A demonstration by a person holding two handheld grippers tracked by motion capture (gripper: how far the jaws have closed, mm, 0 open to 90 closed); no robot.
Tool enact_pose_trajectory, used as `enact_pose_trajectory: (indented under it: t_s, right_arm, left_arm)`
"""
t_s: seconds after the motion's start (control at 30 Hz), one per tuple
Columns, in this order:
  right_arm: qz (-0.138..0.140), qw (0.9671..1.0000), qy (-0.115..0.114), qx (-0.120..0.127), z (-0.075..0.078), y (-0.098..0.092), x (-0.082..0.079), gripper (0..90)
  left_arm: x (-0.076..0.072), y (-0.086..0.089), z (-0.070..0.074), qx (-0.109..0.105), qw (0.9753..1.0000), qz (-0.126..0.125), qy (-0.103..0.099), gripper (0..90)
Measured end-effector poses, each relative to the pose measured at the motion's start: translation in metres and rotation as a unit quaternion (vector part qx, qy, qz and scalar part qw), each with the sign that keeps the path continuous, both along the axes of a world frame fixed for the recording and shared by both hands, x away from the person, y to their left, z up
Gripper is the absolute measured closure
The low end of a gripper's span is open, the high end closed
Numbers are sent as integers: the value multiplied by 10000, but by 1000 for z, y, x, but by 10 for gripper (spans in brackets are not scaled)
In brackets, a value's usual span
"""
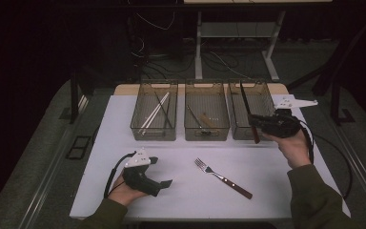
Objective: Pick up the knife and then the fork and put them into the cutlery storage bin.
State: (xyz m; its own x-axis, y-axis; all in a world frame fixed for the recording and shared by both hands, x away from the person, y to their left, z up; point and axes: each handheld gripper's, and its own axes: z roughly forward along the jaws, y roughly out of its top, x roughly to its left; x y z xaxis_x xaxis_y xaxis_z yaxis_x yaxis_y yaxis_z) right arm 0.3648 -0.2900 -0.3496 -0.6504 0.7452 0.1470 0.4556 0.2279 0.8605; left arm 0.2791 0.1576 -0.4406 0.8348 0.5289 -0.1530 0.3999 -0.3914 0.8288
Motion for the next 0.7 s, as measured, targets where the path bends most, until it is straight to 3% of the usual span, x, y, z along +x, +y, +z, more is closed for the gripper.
enact_pose_trajectory:
  t_s: [0.43,0.7]
  right_arm:
    - [-483,9988,-38,-55,11,-15,27,772]
    - [-906,9957,-76,-174,10,-24,50,772]
  left_arm:
    - [0,-1,0,11,10000,9,18,0]
    - [0,-1,0,-25,10000,27,15,0]
